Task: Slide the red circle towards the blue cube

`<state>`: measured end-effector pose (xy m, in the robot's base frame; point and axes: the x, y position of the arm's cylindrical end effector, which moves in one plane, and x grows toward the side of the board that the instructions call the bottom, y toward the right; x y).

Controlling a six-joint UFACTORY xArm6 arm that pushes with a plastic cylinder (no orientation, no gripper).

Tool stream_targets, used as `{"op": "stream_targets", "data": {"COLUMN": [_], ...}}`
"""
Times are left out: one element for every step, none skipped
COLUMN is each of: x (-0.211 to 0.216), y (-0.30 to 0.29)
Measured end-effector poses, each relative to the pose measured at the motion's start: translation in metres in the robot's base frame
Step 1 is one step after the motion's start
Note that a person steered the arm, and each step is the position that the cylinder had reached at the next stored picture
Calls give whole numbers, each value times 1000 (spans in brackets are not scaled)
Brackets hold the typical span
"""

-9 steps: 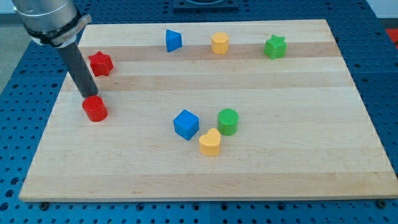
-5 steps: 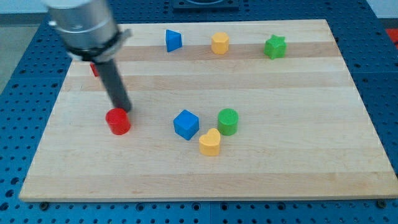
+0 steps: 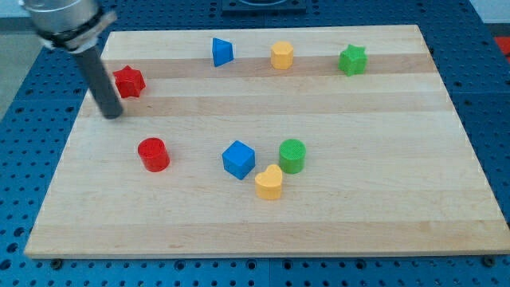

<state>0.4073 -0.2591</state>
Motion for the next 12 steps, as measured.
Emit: {"op": "stream_targets", "data": {"x": [17, 20, 85, 93, 104, 97, 95, 95, 101, 106, 108, 110], "y": [-23, -23, -15, -10, 53, 83, 102, 102, 119, 129, 129, 125]}}
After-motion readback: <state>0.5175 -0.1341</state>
